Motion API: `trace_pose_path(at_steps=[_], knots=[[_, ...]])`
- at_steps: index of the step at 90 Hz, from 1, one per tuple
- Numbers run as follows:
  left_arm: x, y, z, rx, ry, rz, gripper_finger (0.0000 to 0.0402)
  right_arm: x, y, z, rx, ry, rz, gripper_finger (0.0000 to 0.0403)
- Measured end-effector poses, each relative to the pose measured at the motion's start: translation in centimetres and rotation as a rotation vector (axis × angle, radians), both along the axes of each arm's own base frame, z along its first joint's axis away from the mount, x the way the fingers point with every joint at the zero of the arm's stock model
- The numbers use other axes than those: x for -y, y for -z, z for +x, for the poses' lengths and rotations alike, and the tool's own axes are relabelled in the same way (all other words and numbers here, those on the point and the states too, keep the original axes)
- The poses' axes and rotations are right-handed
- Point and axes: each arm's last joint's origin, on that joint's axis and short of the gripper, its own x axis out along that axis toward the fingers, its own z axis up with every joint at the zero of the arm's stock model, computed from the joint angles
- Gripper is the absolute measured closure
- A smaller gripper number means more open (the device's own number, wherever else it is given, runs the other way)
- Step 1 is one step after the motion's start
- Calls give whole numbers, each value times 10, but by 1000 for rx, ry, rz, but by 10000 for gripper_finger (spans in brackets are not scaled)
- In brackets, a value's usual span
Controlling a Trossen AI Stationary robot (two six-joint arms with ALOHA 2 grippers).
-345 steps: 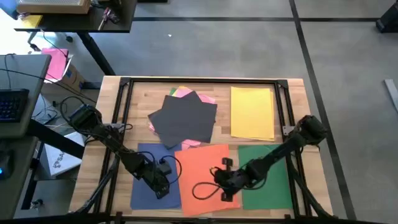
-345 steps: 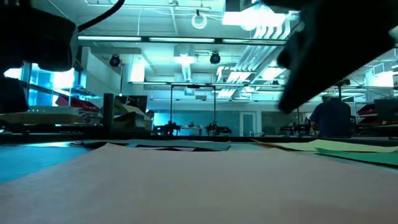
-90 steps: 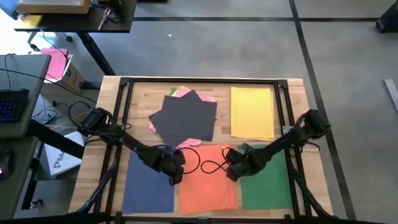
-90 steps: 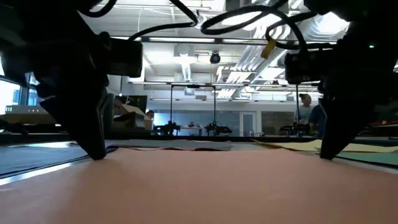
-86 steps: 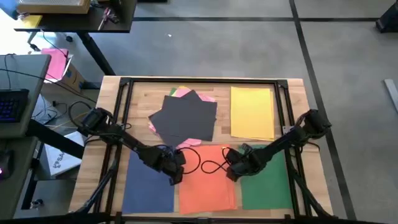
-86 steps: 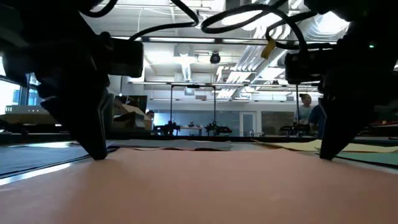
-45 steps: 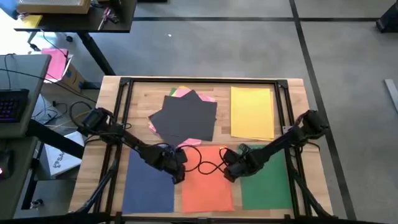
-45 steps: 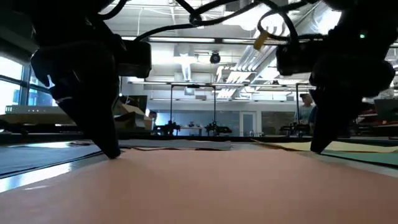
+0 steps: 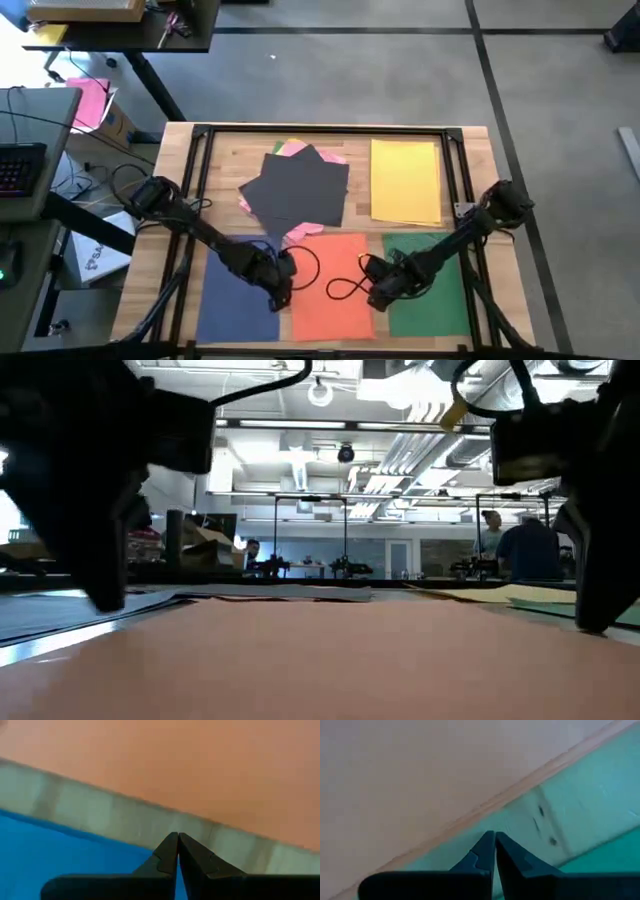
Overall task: Organize paper
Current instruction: Adjust the bottom center orange paper
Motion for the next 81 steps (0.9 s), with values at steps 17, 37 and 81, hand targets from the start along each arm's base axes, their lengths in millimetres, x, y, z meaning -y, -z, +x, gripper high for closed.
trace_pose_path(at_steps=[17,37,81], knots=[[5,12,5,23,-8,5,401,-1,3,2,51,-7,44,403],[5,13,7,47,-15,24,401,-1,3,4,60,-10,50,403],[4,2,6,79,-8,18,401,-13,-8,3,28,-44,19,403]])
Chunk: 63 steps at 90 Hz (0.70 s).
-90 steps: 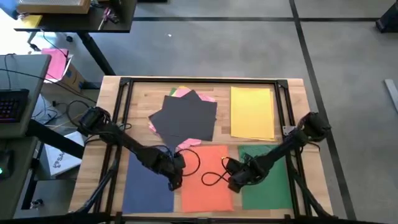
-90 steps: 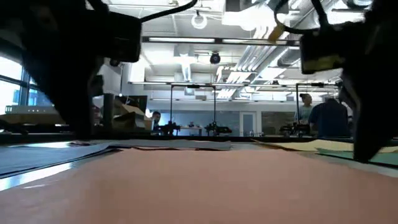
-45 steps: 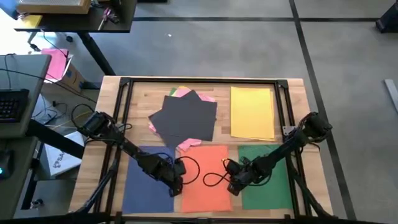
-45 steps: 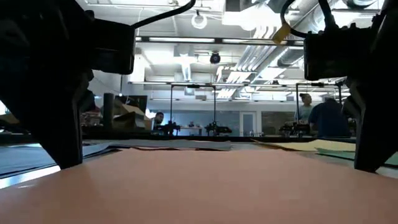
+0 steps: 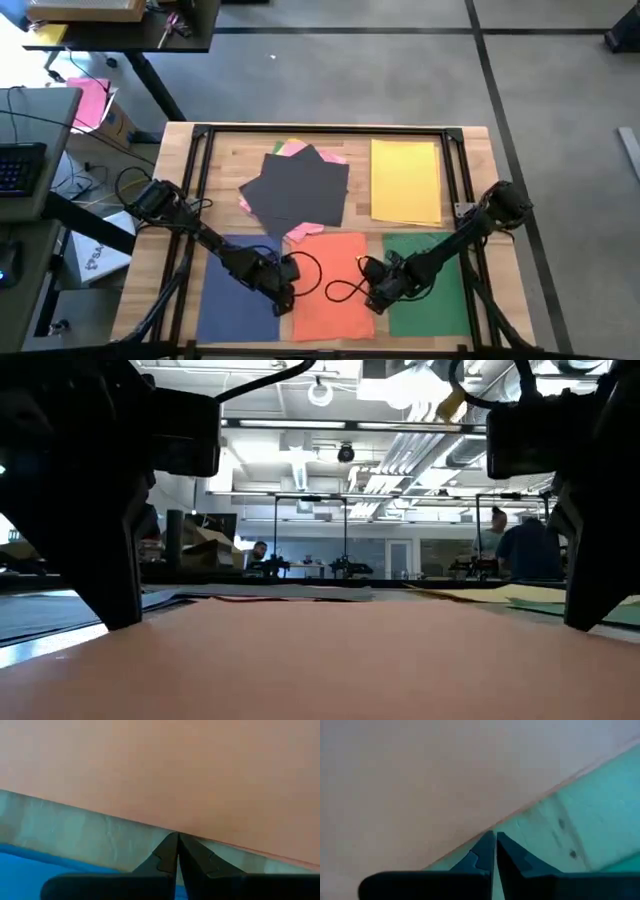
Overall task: Organize paper
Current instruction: Adjust the bottom center orange paper
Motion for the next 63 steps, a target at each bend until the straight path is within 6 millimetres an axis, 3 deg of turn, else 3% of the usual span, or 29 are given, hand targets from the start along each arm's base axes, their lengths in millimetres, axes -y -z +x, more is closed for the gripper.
trace_pose_path(at_steps=[12,22,38,63], knots=[[3,-15,-5,6,34,-60,401,-17,-2,-7,-4,-35,95,403],[15,-16,-13,-37,71,-141,401,-30,-3,-15,1,-35,141,403],[29,-9,-21,-65,88,-143,401,-40,4,-22,-20,-12,154,403],[31,4,-15,-33,84,-105,401,-47,18,-13,11,-13,201,403]])
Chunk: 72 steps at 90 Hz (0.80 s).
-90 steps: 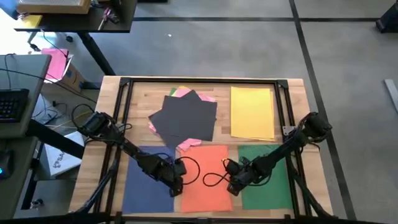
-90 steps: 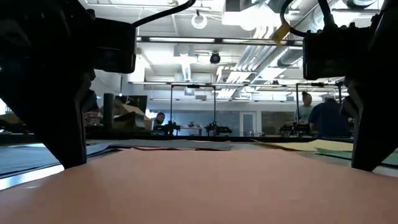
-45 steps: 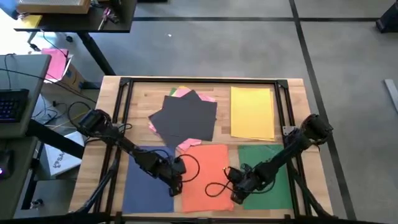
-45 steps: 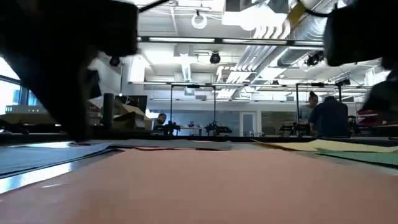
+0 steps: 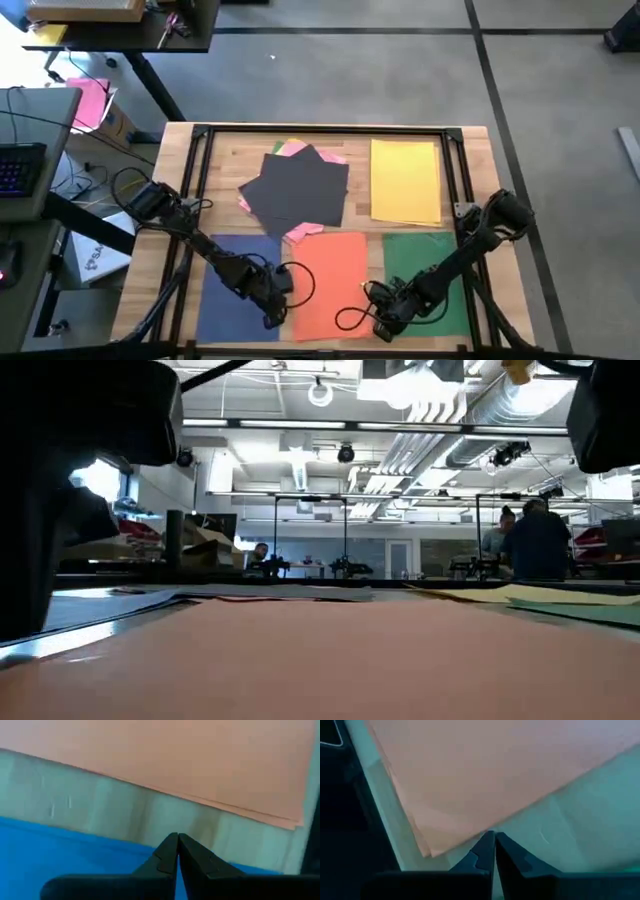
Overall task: Organize paper
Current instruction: Adjust the bottom center orange paper
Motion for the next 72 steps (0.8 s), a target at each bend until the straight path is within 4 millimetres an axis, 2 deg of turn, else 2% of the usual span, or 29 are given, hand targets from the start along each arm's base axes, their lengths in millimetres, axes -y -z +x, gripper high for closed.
trace_pose_path(at_steps=[17,58,72], knots=[[1,8,2,-5,5,17,401,0,-1,3,34,11,8,403],[2,8,5,40,6,31,401,1,-1,7,69,-34,-7,403],[-1,2,4,42,9,34,401,3,-8,6,100,-57,-43,403]])
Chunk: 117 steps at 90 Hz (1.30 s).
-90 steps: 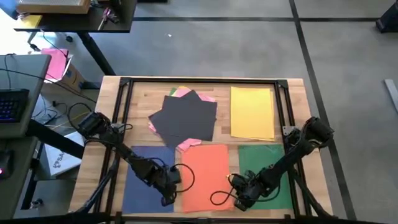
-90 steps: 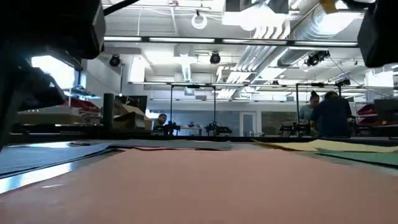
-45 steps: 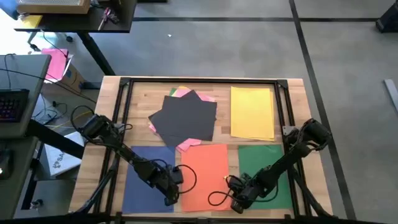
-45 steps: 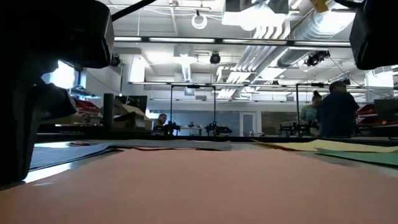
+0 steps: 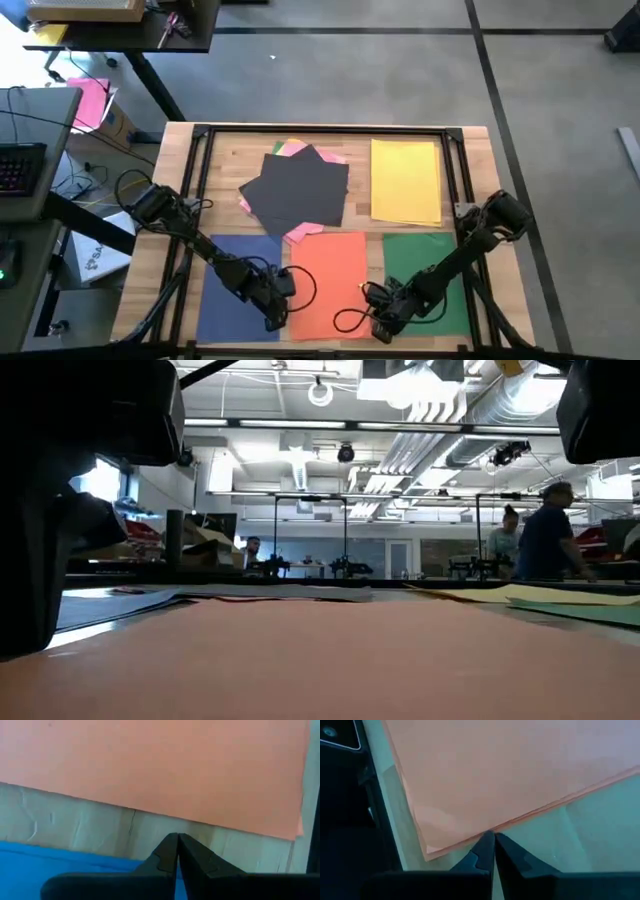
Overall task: Organize paper
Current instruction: Adjust the bottom center orange paper
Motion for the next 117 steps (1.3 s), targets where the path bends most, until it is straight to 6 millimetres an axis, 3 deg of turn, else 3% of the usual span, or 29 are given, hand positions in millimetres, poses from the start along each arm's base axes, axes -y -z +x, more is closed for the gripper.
trace_pose_path(at_steps=[17,27,43,55,68,95,103,117], knots=[[-13,-27,-2,55,-52,39,401,12,-19,2,96,-32,-115,403],[-25,-38,-5,88,-97,138,401,24,-24,16,202,-30,-229,403],[-46,-39,-6,55,-174,288,401,54,-11,47,242,-21,-319,403],[-60,-38,-2,39,-232,326,401,71,6,59,183,-47,-323,403],[-61,-43,6,124,-264,326,401,70,14,61,148,-62,-265,403],[-62,-44,4,122,-268,348,401,64,13,57,165,-38,-300,403],[-63,-48,2,124,-269,348,401,67,6,56,175,-47,-314,403],[-70,-61,-10,105,-287,397,401,75,-24,56,256,-97,-365,403]])
